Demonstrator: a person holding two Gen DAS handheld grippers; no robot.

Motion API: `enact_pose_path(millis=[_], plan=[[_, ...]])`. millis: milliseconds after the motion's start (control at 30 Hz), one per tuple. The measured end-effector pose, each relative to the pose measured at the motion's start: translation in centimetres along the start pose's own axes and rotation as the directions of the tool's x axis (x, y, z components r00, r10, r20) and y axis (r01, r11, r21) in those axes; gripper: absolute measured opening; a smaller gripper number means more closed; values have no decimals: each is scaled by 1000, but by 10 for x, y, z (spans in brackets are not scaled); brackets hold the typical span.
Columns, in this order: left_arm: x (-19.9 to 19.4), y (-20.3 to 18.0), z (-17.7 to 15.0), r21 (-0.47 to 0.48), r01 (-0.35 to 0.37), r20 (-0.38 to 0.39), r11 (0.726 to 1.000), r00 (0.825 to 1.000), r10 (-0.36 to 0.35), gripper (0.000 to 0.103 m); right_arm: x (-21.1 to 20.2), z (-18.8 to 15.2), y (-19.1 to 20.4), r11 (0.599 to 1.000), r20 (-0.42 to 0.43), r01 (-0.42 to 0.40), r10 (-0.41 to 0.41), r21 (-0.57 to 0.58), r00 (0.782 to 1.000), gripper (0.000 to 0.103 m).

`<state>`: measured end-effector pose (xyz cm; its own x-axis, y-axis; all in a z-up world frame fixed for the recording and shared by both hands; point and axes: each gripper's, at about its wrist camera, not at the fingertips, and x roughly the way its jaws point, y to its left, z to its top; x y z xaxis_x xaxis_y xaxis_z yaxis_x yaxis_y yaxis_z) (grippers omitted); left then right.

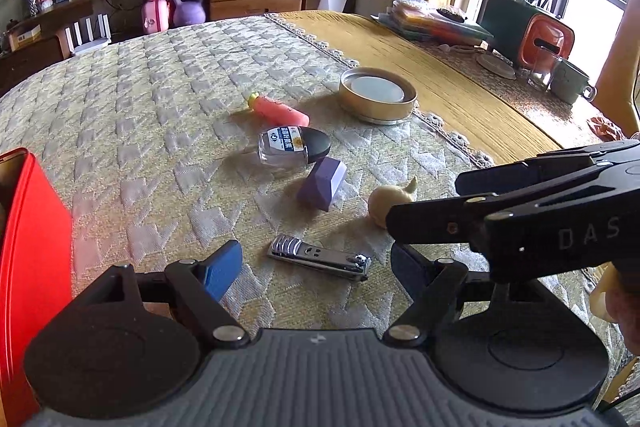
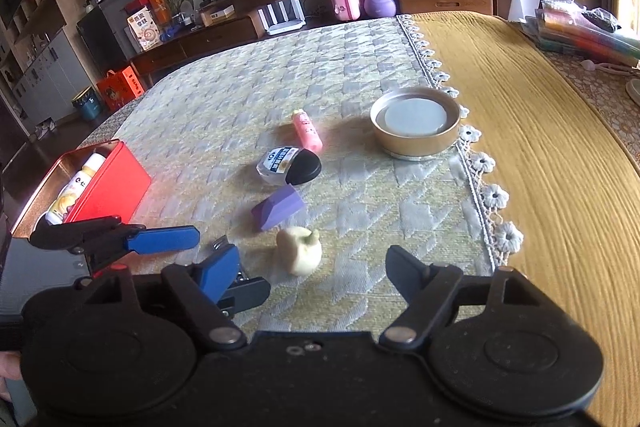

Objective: Organize rigid objects
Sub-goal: 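Grasp the nail clipper with the left gripper while the right gripper grasps the beige apple toy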

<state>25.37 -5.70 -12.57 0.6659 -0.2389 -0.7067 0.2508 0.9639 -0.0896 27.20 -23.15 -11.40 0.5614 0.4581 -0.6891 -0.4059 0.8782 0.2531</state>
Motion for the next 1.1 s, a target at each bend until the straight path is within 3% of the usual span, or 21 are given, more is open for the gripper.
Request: enact_pose_path(millis=[167, 400, 600, 1100], plan=[[3, -6, -2, 45, -15, 15, 999, 1000, 15, 81, 11, 2, 3, 1000, -11, -11, 11, 8, 1000, 67], [3, -11, -4, 79, -34, 42, 996, 999, 30, 58, 14, 1, 4, 999, -13, -22, 23, 27, 1000, 53], [2, -13, -5, 83, -40, 44, 996, 998, 36, 57, 14, -1, 7, 1000, -12, -10, 10, 24, 1000, 25], [-24, -12, -14, 16, -50, 29, 999, 998, 49, 57, -21, -10, 4, 998, 34, 4, -6, 59, 999, 25]])
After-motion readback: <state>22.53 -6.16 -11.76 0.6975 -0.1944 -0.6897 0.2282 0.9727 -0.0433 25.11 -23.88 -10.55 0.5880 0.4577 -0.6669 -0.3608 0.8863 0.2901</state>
